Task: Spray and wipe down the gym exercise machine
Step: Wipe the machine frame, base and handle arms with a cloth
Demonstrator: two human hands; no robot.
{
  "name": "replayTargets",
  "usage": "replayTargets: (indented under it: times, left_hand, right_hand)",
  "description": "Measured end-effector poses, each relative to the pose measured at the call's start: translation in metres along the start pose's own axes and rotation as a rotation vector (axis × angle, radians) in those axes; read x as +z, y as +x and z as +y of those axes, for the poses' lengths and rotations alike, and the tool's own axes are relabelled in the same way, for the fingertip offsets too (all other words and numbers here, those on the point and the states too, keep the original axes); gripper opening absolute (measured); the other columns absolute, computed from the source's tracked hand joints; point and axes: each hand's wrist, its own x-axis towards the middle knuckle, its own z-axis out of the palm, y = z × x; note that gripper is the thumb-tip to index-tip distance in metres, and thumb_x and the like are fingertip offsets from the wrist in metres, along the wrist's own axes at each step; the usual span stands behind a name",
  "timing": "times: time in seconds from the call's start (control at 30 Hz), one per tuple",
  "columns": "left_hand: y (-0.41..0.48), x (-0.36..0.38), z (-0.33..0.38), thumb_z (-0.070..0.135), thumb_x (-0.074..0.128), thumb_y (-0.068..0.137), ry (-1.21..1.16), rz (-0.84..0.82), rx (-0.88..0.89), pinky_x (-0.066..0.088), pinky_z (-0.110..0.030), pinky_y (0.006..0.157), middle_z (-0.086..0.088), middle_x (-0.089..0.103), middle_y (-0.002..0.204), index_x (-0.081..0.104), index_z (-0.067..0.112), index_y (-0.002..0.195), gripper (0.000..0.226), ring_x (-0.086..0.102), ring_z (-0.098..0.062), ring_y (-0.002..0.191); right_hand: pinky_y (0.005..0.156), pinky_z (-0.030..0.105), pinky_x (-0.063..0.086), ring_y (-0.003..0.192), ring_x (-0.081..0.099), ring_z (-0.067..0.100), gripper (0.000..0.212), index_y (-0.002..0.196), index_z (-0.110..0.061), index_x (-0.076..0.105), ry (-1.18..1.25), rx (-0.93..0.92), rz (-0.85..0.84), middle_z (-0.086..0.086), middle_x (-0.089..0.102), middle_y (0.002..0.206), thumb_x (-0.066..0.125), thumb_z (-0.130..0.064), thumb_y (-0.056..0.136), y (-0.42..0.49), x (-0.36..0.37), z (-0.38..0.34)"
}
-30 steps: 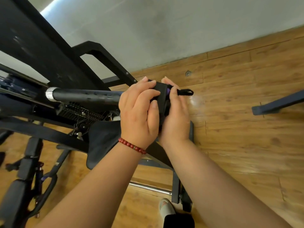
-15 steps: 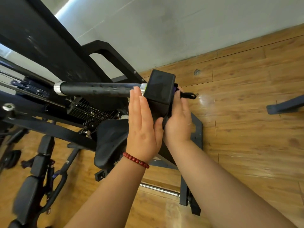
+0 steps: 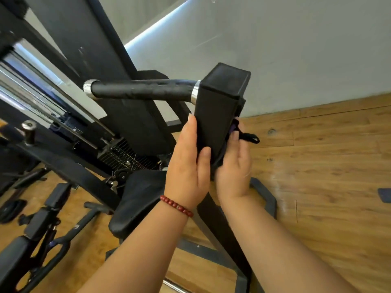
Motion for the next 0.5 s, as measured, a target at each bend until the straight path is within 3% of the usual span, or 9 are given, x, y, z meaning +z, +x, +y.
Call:
replayTargets:
  times: [0.07, 0.17, 0.23, 0.3, 0.43, 0.5]
  left_hand:
    - [-0.006, 0.007, -0.008, 0.042, 0.028, 0.102, -0.001, 0.064, 0.020, 0.022, -0.003, 0.106, 0.028, 0.020, 0.146, 0.009, 0.015, 0.148, 0.057, 0.017, 0.022, 0.133]
    - [-0.011, 0.016, -0.016, 0.035, 0.035, 0.102, 0.019, 0.138, 0.040, 0.026, -0.006, 0.107, 0.028, 0.018, 0.147, 0.005, 0.023, 0.150, 0.058, 0.021, 0.018, 0.134]
    - [-0.014, 0.021, -0.020, 0.027, 0.036, 0.100, 0.038, 0.180, 0.069, 0.024, -0.004, 0.105, 0.027, 0.016, 0.145, 0.006, 0.024, 0.150, 0.059, 0.021, 0.021, 0.132]
    - [-0.015, 0.025, -0.022, 0.025, 0.035, 0.100, 0.043, 0.215, 0.094, 0.024, -0.005, 0.106, 0.023, 0.019, 0.147, 0.007, 0.020, 0.149, 0.056, 0.023, 0.017, 0.135]
    - [-0.016, 0.030, -0.024, 0.025, 0.035, 0.101, 0.064, 0.263, 0.146, 0.029, -0.018, 0.113, 0.002, 0.027, 0.152, 0.008, 0.020, 0.147, 0.054, 0.032, -0.010, 0.142]
    - [-0.018, 0.028, -0.025, 0.027, 0.035, 0.101, 0.052, 0.254, 0.150, 0.030, -0.018, 0.112, 0.007, 0.028, 0.152, 0.008, 0.023, 0.147, 0.054, 0.033, -0.005, 0.140]
  right_hand:
    - [0.108, 0.042, 0.042, 0.134, 0.047, 0.017, 0.054, 0.146, -0.023, 0.040, -0.025, -0.097, -0.040, 0.007, 0.051, 0.144, 0.031, -0.046, 0.098, -0.003, -0.004, 0.014]
    - [0.116, 0.050, 0.031, 0.147, 0.027, 0.021, 0.051, 0.151, -0.032, 0.022, 0.012, -0.307, -0.069, 0.007, 0.031, 0.158, 0.029, -0.037, 0.101, 0.011, -0.002, 0.012]
    - [0.120, 0.050, 0.023, 0.150, 0.017, 0.025, 0.051, 0.151, -0.018, 0.017, 0.025, -0.474, -0.067, 0.013, 0.024, 0.160, 0.028, -0.026, 0.103, 0.021, 0.000, 0.010]
    - [0.123, 0.045, 0.016, 0.150, 0.012, 0.029, 0.049, 0.149, -0.007, 0.016, 0.035, -0.587, -0.073, 0.019, 0.021, 0.159, 0.028, -0.018, 0.103, 0.025, 0.002, 0.019]
    - [0.121, 0.025, 0.008, 0.149, 0.006, 0.029, 0.048, 0.147, -0.006, 0.013, -0.006, -0.667, -0.124, 0.024, 0.014, 0.159, 0.027, -0.017, 0.103, 0.015, -0.001, 0.050]
    - [0.120, 0.020, 0.005, 0.148, 0.004, 0.028, 0.049, 0.147, -0.006, 0.012, -0.014, -0.682, -0.168, 0.024, 0.011, 0.159, 0.027, -0.017, 0.102, 0.014, -0.005, 0.052]
